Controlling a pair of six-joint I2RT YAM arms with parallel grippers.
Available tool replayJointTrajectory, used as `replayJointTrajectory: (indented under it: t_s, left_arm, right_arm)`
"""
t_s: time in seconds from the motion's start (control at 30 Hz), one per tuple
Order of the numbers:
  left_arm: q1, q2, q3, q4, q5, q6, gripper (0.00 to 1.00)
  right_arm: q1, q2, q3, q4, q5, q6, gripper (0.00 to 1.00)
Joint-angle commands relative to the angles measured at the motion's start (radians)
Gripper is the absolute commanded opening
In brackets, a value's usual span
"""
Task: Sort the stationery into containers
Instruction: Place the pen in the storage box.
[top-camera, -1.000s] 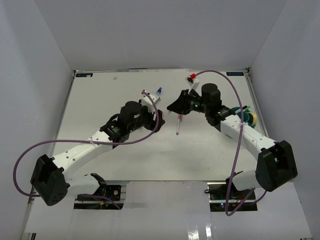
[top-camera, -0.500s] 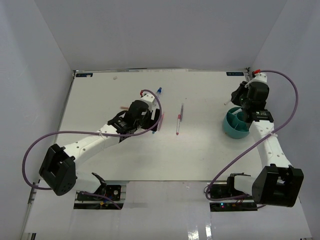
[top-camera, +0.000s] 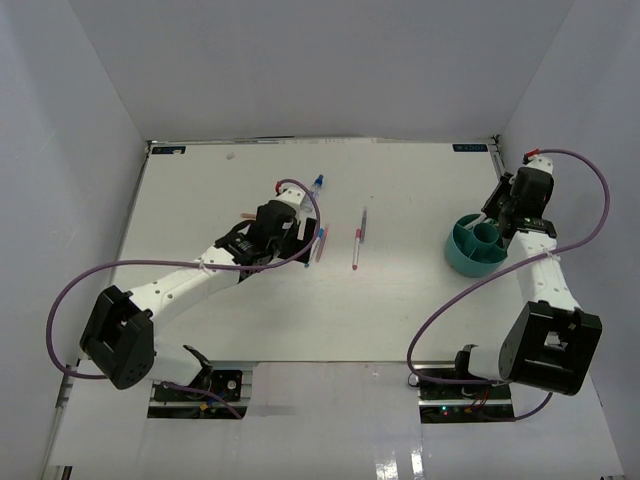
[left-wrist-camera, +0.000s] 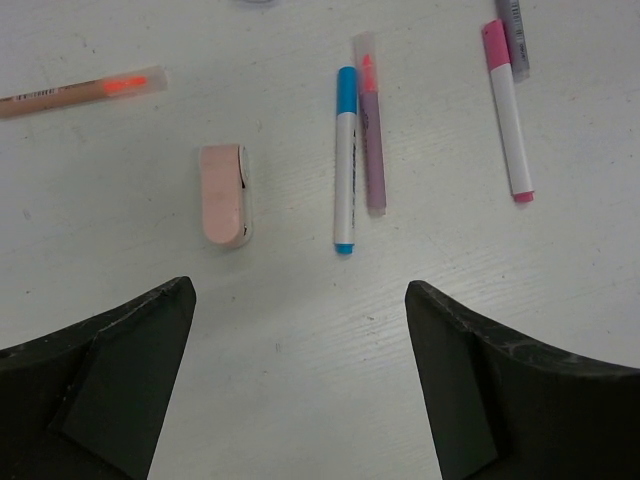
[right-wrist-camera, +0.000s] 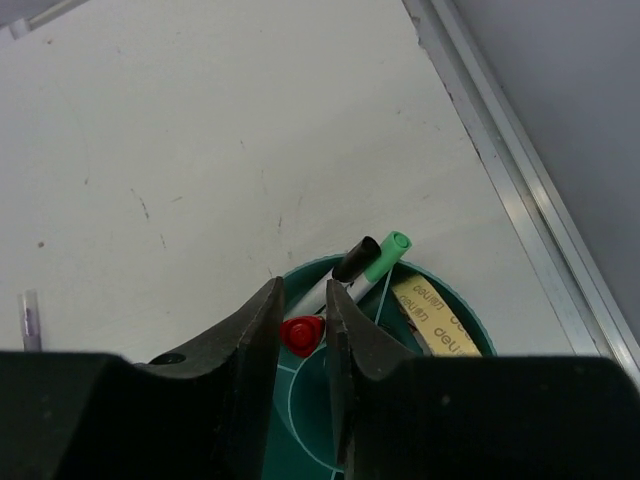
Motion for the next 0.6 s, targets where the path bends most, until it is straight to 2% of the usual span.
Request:
replayJointTrajectory:
  t_s: [0.0,0.27,0.43,0.57]
  left_arm:
    - [0.005,0.003,0.042,-0.013,-0.02,-0.011,0.97]
    - [0.005,0.026,0.047,-0.018,-0.018,-0.016,0.98]
    - [0.007,0.058,0.057,-0.027,-0.001,-0.025,0.98]
    - [0.007,0.127,0.1,-0.05,0.019,-0.086,0.96]
  right_arm:
    - [-0.005,0.04,-0.007,0.011,-0.02,-0.012,0.31]
    - [-0.009,0.062,0.011,0.005,-0.066,-0.009,0.55]
    - [-0.009,-0.047,0.008,-0.018,-0.075,-0.006,0.69]
    - [-0.009,-0.183,-0.018,-0.004,-0.193,0.005,0.78]
